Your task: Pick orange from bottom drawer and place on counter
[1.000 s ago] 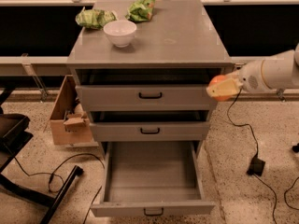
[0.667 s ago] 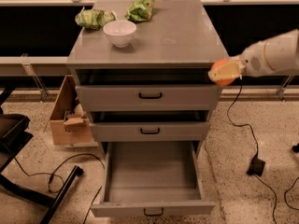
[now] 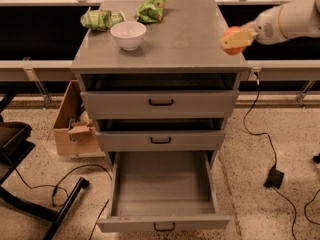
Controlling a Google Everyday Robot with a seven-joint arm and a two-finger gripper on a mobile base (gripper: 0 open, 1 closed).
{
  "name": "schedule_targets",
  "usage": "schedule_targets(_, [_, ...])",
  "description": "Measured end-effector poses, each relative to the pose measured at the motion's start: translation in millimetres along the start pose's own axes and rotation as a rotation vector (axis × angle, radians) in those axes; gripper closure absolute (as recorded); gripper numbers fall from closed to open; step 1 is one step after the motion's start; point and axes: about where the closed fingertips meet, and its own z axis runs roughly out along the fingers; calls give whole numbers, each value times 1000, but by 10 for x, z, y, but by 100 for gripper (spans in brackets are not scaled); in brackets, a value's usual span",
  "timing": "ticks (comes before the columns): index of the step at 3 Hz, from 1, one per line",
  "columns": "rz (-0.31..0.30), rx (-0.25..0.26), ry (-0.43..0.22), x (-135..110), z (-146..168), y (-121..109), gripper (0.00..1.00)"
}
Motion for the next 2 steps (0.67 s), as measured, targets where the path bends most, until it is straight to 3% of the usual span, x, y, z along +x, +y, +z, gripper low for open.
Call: schedule_targets(2, [-15,-13,-144,-436,669,-464,100])
